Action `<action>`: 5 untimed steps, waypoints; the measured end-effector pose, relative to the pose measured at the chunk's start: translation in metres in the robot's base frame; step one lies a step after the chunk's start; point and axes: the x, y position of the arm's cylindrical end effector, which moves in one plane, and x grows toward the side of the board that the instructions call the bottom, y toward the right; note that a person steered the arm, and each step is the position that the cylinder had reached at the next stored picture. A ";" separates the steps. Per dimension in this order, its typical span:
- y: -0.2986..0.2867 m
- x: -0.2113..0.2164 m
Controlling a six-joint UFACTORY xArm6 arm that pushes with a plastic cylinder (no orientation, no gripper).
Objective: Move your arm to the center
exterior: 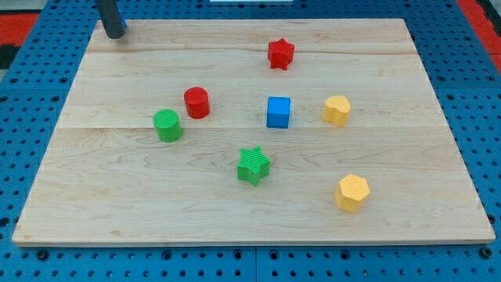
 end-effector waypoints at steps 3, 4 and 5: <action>-0.012 -0.006; 0.003 0.018; 0.059 0.057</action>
